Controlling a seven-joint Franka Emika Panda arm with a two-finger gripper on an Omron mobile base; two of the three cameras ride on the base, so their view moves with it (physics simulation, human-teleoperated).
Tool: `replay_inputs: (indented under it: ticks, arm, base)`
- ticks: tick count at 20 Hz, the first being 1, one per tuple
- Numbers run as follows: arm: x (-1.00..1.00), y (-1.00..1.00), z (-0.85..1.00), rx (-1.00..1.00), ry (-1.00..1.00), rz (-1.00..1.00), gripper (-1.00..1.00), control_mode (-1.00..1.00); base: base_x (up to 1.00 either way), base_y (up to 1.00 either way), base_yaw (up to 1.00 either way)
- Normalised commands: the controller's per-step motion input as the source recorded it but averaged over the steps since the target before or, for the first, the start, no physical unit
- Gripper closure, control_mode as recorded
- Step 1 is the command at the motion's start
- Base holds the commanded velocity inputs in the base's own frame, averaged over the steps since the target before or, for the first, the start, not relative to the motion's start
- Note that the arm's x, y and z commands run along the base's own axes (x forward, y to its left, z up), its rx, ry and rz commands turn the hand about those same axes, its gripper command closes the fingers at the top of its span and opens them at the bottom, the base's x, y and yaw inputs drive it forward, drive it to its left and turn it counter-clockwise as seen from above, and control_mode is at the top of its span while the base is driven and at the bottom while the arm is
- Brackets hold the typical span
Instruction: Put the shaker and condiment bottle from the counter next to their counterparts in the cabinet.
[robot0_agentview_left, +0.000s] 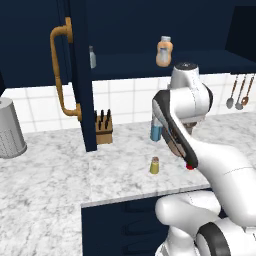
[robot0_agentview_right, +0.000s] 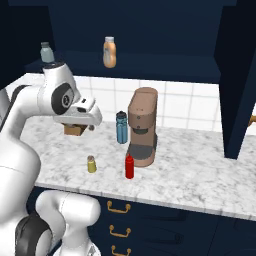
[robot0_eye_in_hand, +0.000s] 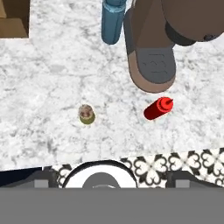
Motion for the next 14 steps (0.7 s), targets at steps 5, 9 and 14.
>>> replay_inputs:
  ticks: [5, 9, 14]
  arm:
    - [-0.22, 0.0, -0.57, -0.17, -0.19, -0.03, -1.0, -1.0]
    - [0.0, 0.0, -0.14, 0.0, -0.38, -0.22, -1.0, -1.0]
    - [-0.01, 0.14, -0.08, -0.06, -0.31, -0.11, -1.0, -1.0]
  base:
    - [0.0, 0.0, 0.0]
    - [0.0, 0.0, 0.0]
    - [0.0, 0.0, 0.0]
